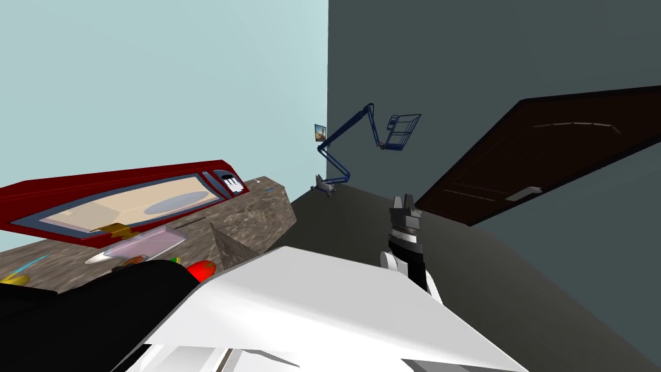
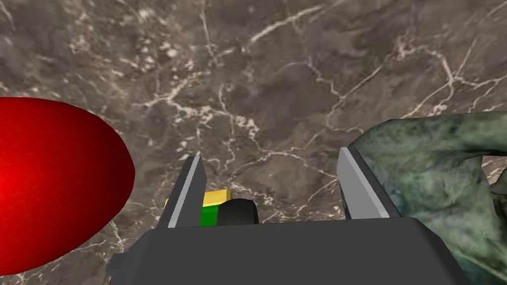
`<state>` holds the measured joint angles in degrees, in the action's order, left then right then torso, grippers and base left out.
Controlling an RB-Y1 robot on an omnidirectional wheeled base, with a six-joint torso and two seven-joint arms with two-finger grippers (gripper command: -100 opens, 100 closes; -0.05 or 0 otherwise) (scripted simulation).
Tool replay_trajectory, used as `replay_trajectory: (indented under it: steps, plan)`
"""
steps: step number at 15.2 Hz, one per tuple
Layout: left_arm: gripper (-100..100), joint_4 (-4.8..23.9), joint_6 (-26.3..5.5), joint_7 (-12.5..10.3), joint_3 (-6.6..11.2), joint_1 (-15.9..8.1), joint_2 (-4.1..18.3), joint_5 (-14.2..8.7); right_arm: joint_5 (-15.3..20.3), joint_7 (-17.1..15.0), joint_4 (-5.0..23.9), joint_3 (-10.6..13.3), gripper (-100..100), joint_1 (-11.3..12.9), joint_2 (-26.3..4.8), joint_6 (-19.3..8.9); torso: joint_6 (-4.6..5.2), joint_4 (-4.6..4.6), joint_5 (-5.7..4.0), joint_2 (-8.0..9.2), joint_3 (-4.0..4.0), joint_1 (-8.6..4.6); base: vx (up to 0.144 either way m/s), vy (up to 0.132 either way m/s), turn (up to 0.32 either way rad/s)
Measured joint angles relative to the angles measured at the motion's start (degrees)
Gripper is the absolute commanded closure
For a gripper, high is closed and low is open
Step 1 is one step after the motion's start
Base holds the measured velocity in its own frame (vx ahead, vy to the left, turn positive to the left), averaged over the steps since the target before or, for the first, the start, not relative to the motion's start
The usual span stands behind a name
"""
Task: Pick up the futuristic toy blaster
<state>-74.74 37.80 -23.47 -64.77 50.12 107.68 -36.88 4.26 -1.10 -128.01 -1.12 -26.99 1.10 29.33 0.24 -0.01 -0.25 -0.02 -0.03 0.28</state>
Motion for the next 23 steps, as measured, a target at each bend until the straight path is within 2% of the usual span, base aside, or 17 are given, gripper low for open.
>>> replay_trajectory:
  steps: [4,7,8,12,16,19,23]
  plan:
    - [100,0.0,0.0,0.0,0.0,0.0,0.0,0.0,0.0,0.0,0.0,0.0,0,0.0,0.0,0.0,0.0,0.0,0.03,-0.01,-0.01,0.09,0.001,0.002,-0.006]
    - [100,-1.74,0.84,-0.17,-0.84,0.57,2.45,-0.84,0.0,0.0,0.0,0.0,0,0.0,-0.01,0.0,0.03,-0.02,0.03,-0.08,-0.05,0.19,0.01,0.024,-0.039]
    - [-100,-1.9,1.0,-0.15,-0.92,0.62,2.67,-0.94,0.0,0.0,0.0,0.0,0,0.0,0.0,0.0,0.01,-0.02,0.05,-0.07,-0.04,0.19,-0.079,-0.021,-0.213]
    - [-100,-1.36,0.68,-2.34,-1.79,0.76,2.33,-0.21,0.0,0.0,0.0,0.02,0,0.03,0.01,0.0,0.02,0.14,-0.05,0.63,0.36,-0.27,-0.167,-0.088,-0.223]
    - [-100,-0.16,0.69,-5.12,-2.0,0.49,1.58,1.04,0.0,0.0,0.0,0.02,0,0.03,0.01,0.0,0.01,0.13,-0.07,0.59,0.34,-0.33,-0.126,-0.1,-0.209]
    - [-100,1.16,0.93,-7.61,-2.0,0.33,0.83,2.21,0.0,0.0,0.0,0.01,0,0.03,0.01,0.0,0.02,0.11,-0.05,0.49,0.28,-0.24,-0.096,-0.078,-0.238]
    - [-100,2.85,1.56,-11.48,-1.93,0.45,0.11,3.72,0.0,0.0,0.0,0.0,0,0.03,0.0,-0.01,0.01,0.13,0.03,0.59,0.34,0.18,-0.122,0.004,-0.217]
